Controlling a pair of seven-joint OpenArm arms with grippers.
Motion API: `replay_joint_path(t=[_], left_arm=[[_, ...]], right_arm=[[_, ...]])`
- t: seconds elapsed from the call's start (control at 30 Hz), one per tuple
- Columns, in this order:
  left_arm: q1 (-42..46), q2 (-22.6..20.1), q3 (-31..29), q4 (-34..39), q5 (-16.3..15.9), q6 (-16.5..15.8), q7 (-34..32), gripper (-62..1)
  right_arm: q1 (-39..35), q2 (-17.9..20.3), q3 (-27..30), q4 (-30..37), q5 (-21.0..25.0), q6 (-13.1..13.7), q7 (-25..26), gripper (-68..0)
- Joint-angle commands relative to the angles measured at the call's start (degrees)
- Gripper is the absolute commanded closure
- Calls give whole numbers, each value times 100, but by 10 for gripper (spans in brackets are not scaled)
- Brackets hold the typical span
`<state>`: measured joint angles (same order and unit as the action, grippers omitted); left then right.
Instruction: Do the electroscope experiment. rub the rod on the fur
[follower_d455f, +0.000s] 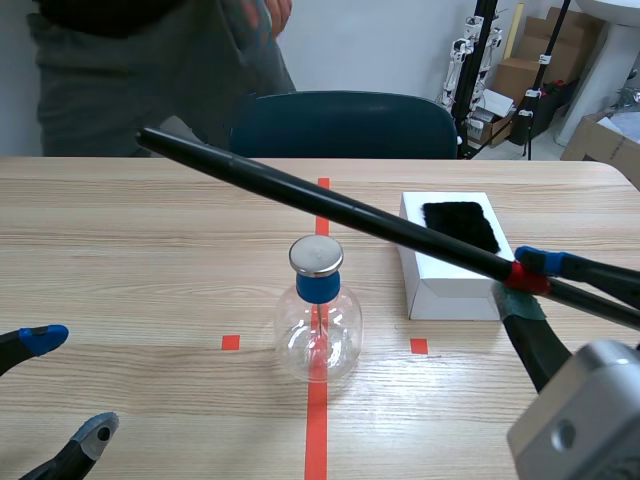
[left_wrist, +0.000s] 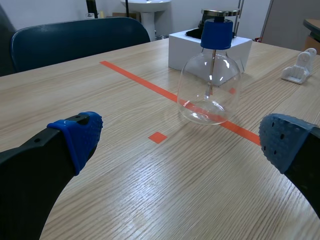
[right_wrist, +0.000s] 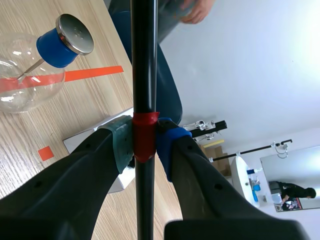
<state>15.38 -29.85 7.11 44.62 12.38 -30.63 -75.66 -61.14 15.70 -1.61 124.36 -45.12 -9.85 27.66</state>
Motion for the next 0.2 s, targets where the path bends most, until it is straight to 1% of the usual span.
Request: replay_joint_path(t=[0.0, 0.17], left_arm=[[-15, -35, -7, 70, -57, -15, -90, -623], [-15, -35, -7, 70, -57, -15, -90, -623]], right_arm=[[2, -15, 4, 20, 59, -85, 57, -77], [2, -15, 4, 20, 59, -85, 55, -77]])
